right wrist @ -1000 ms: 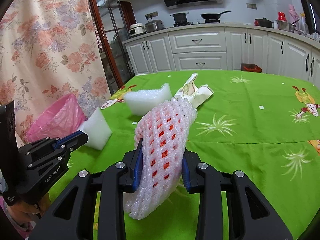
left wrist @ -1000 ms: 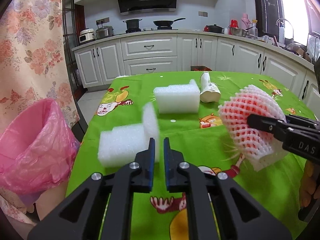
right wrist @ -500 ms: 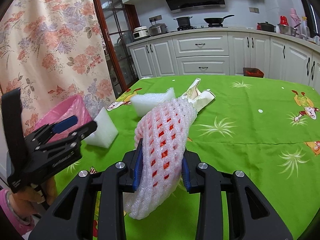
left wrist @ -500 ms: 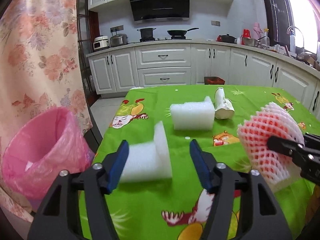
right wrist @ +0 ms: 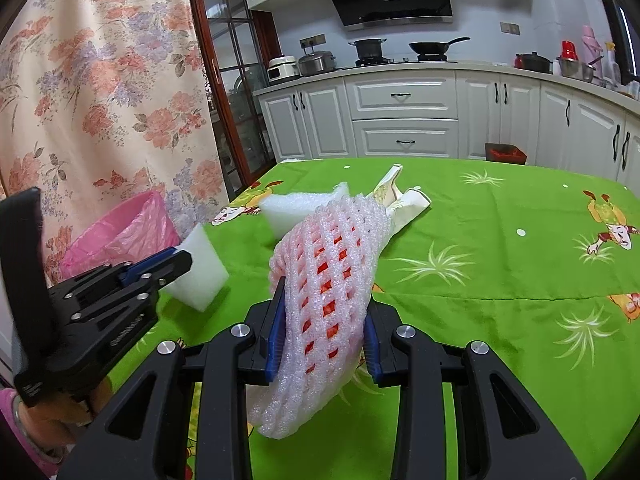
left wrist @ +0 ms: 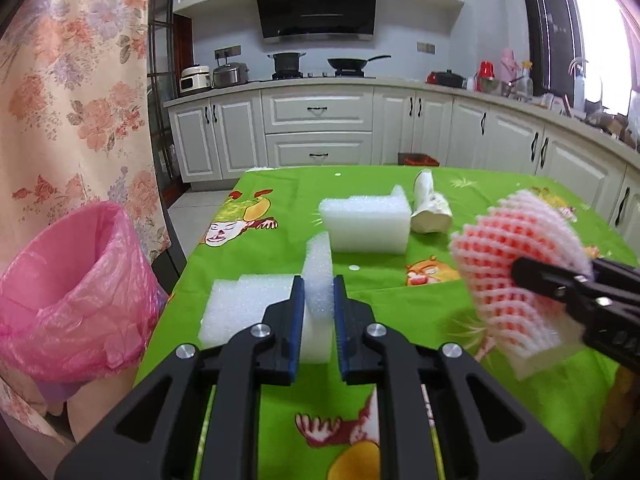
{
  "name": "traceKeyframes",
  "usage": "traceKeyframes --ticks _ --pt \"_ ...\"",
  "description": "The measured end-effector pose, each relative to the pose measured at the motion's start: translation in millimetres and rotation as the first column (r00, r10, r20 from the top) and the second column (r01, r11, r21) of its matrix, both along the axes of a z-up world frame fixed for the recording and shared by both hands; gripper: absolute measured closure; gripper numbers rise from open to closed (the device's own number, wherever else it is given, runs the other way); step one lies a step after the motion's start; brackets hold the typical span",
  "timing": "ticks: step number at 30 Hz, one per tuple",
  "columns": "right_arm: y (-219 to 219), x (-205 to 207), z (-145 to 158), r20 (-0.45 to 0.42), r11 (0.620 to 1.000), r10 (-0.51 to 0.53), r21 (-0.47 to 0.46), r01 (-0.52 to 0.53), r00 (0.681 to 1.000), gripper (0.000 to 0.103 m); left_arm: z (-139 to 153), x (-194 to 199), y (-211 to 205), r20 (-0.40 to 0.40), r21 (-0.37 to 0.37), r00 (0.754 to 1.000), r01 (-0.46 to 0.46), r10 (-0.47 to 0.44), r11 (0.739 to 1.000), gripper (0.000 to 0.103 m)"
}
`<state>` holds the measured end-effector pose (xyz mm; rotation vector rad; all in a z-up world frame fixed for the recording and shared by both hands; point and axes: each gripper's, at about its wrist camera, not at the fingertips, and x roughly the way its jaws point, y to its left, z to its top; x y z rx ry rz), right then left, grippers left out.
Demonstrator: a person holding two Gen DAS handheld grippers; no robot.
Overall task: Collect trash
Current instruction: 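Carry the foam block and fruit net with both grippers to the pink bin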
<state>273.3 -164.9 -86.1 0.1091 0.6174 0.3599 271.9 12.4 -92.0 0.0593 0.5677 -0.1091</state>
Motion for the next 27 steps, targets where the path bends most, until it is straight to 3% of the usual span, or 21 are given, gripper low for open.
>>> traceKeyframes --ticks 12,27 --pt "19 -16 13 0.040 0.999 0.041 -0.025 -0.040 0.998 0.071 32 -52 7 0.068 -0.055 0.997 0.027 -0.023 0.998 0.089" --pt "85 -28 52 0.130 0.981 0.194 -0.041 -0.190 0.972 0.071 72 -91 62 0.191 -0.073 0.979 -0.065 0.078 0.995 0.089"
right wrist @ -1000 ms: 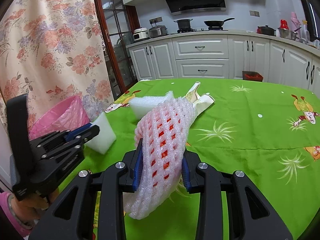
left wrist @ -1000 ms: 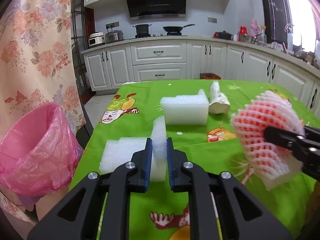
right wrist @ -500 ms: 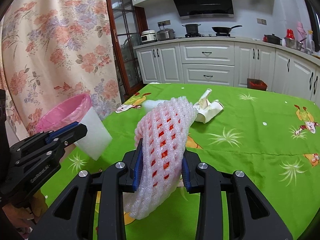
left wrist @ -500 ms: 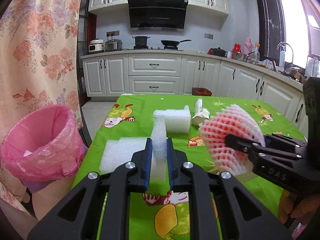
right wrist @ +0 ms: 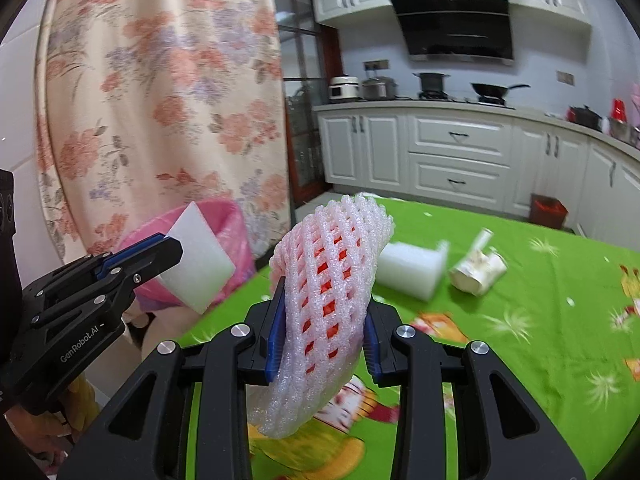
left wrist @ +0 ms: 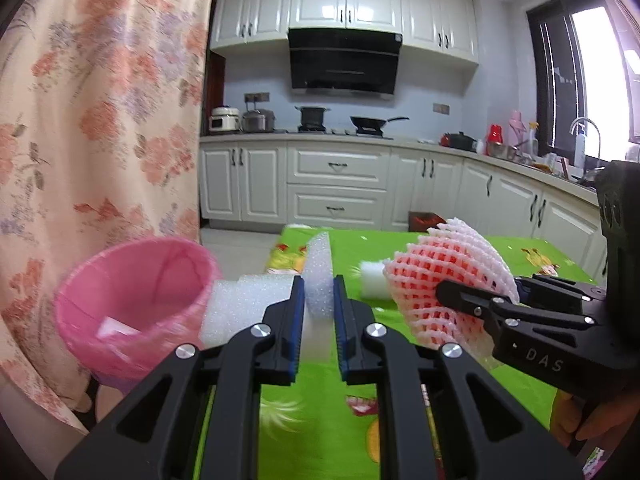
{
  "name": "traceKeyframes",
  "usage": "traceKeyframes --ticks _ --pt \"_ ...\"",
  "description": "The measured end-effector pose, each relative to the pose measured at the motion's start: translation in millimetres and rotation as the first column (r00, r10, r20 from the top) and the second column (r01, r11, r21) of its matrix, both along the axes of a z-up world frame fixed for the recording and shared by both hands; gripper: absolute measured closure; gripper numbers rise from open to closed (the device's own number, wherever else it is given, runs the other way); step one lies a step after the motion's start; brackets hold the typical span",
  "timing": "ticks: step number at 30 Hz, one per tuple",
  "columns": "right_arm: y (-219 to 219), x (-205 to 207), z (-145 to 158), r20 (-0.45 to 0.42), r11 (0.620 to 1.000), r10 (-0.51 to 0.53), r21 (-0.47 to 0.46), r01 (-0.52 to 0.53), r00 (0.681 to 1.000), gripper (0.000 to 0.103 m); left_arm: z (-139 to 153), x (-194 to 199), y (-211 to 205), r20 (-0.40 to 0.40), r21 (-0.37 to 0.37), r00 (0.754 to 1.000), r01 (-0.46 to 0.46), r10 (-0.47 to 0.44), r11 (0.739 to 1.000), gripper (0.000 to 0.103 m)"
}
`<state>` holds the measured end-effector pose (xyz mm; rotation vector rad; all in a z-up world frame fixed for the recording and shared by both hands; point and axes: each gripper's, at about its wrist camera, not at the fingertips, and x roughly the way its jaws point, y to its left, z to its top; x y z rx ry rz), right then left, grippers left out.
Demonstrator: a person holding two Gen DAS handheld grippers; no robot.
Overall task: Collect trash
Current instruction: 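Carry the foam block and fruit net with both grippers to the pink bin, then open both grippers over the bin and move back to the table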
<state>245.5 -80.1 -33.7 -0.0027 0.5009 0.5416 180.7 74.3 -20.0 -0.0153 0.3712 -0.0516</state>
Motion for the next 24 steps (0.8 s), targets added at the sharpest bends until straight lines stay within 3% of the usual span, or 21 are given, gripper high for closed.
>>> traceKeyframes --ticks 10,16,24 --pt "71 19 28 0.057 0.987 0.158 0.009 -0.158 0.986 0.071 32 -1 65 0.070 0.031 0.992 -0.105 0.103 0.994 0.089" --pt "122 40 35 0.085 0.966 0.256 -0.011 -0.256 0.963 0.071 36 19 113 0.058 0.014 0.985 -0.162 0.161 0.987 0.089" --pt "166 75 30 0.058 0.944 0.331 -0.012 -0.331 0.942 0.070 33 50 167 0.032 -0.021 0.978 -0.205 0.206 0.978 0.089"
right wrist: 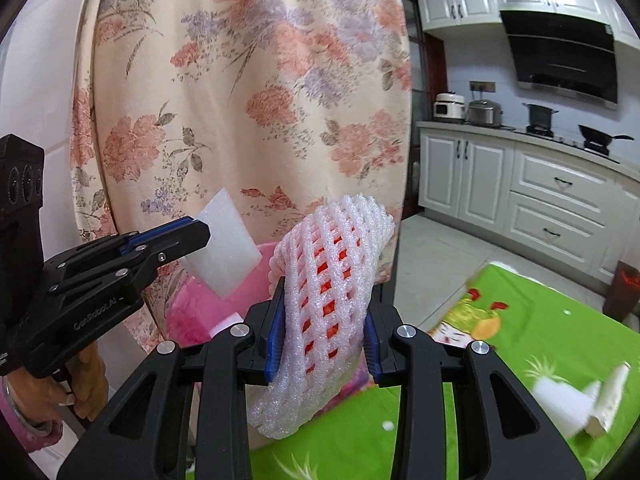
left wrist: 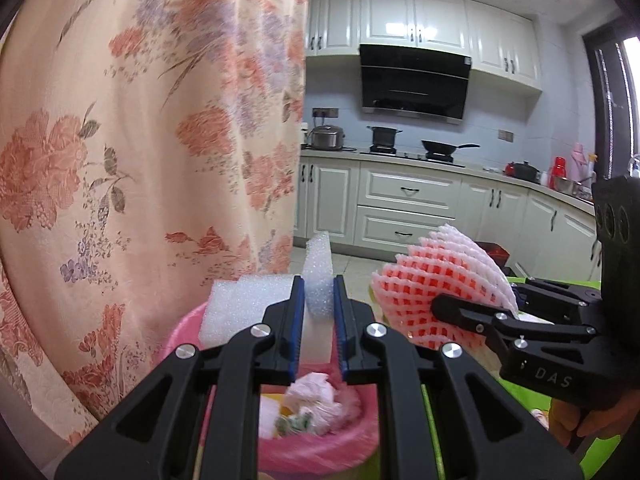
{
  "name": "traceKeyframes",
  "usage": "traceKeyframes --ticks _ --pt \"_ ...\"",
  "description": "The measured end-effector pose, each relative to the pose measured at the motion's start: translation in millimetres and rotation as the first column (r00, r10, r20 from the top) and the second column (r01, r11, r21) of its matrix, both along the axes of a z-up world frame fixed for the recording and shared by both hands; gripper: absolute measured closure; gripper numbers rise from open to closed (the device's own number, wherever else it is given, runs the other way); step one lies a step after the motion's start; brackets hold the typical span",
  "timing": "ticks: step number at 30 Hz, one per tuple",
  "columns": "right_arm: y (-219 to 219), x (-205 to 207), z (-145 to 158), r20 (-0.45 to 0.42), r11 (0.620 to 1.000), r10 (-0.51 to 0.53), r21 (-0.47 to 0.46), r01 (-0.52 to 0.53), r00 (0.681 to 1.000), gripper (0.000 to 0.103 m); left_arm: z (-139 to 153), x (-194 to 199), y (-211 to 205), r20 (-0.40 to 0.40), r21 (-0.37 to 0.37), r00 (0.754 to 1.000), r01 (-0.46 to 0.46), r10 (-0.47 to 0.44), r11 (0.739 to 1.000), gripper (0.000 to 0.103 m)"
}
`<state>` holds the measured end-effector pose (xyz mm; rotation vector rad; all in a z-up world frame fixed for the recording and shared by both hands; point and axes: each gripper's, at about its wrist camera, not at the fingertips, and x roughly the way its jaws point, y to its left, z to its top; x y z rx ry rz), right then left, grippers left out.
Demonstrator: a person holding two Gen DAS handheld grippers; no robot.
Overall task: Collect trash
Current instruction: 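Open both grippers over the bin and move back to the table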
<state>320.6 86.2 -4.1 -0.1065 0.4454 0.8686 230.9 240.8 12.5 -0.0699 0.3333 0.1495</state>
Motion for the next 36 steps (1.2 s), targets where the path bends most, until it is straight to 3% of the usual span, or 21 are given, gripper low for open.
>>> traceKeyframes --ticks 5,7,9,10,16,26,36 --pt "29 17 -10 -0.016 0.999 0.050 -0.017 -0.051 0.999 0.069 -10 18 24 -0.021 -0.024 1.000 -0.017 0.016 1.000 0.088" --pt "37 25 -16 -0.031 0.997 0.074 -0.013 -0.075 0.997 0.064 -17 24 34 -0.040 -0.031 0.999 -0.026 0.025 0.999 0.086" --pt "45 32 -20 -0.046 0.995 0.098 -0.008 -0.099 0.994 0.048 -23 28 41 -0.055 -0.048 0.998 -0.035 0.032 0.998 0.063" --pt "46 33 -21 -0.042 0.995 0.098 -0.009 -0.099 0.994 0.048 -26 29 46 -0.054 -0.054 0.997 -0.051 0.048 0.997 0.058" --pt "35 41 -27 -0.056 0.998 0.064 -0.004 -0.064 0.996 0.046 -31 26 57 -0.058 -0.061 0.994 -0.099 0.095 0.993 0.049" --pt "-16 18 -27 -0.058 1.000 -0.008 0.014 0.009 0.998 0.046 -30 -1 27 -0.033 -0.076 0.987 -0.158 0.156 0.985 0.006" --pt "-107 -8 -49 -0.112 0.985 -0.173 0.004 0.175 0.978 0.042 -32 -4 -42 -0.048 -0.064 0.997 -0.060 0.057 0.996 0.005"
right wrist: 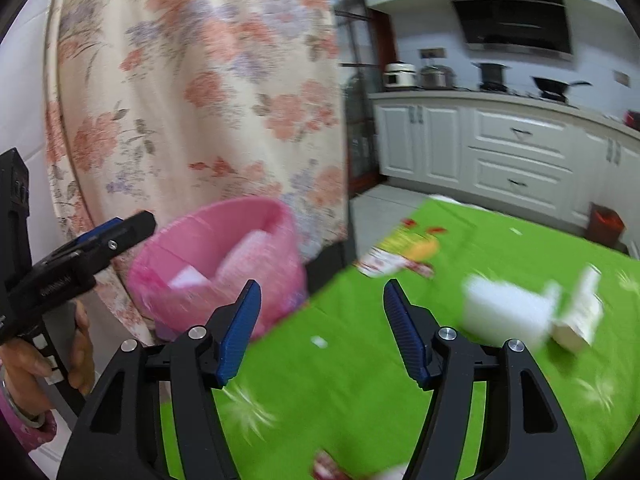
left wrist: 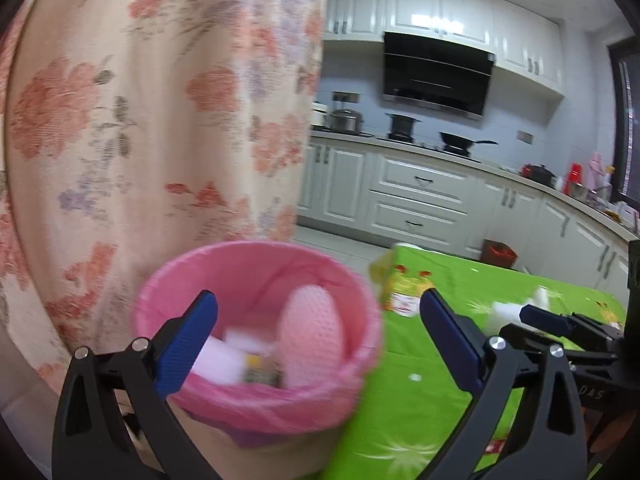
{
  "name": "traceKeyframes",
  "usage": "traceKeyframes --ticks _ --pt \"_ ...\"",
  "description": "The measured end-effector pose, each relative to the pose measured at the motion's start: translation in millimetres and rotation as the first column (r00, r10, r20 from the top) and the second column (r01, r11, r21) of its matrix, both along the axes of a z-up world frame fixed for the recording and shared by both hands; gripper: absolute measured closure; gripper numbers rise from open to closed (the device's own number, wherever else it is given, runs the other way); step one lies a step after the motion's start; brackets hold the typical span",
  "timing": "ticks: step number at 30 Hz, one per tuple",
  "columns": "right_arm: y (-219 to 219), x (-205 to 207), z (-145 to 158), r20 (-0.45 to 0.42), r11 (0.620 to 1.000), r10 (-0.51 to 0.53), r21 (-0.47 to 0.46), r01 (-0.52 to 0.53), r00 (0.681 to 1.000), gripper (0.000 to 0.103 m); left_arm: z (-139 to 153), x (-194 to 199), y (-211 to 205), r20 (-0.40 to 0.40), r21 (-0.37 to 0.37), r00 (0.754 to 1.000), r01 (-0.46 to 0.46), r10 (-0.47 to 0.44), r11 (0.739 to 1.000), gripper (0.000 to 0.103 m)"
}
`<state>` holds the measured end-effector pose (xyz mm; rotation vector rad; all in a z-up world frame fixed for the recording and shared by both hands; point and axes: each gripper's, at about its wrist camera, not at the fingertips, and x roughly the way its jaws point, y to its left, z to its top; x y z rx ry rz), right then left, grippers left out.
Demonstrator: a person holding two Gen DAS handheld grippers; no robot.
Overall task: Collect trash
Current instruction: 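Open both grippers over the bin and move back to the table, then grasp the white paper cup with the right gripper while the left grasps the last foam block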
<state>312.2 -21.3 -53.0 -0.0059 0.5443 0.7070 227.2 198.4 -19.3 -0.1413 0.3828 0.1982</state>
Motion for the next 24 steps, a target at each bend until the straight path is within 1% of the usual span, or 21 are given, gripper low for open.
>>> traceKeyframes --ticks 7,10,13,18,23,24 --pt "-77 0 -10 -0.011 0.987 -0.162 -0.012 0.162 0.987 0.042 -10 29 -69 -0.026 -0.024 0.991 0.132 -0.132 0.991 0.005" --pt "-106 3 -16 -0.015 0.974 -0.226 -0.022 0.226 0.974 0.042 -17 45 -100 -0.044 -0.012 0.981 0.187 -0.187 0.982 0.005" --pt "-133 10 -22 -0.025 0.957 -0.288 -0.031 0.287 0.957 0.042 -24 62 -125 -0.057 0.007 0.974 0.220 -0.219 0.976 0.005" --pt "-164 31 -32 -0.062 0.929 -0.371 -0.034 0.369 0.927 0.042 -38 89 -159 -0.087 0.024 0.961 0.266 -0.263 0.964 0.005" --pt "-176 52 -39 -0.104 0.906 -0.422 -0.021 0.422 0.901 0.041 -54 110 -177 -0.120 0.046 0.941 0.324 -0.317 0.945 0.005" --pt "-177 59 -40 -0.118 0.901 -0.431 -0.011 0.433 0.895 0.039 -55 114 -176 -0.122 0.050 0.938 0.333 -0.325 0.942 0.005"
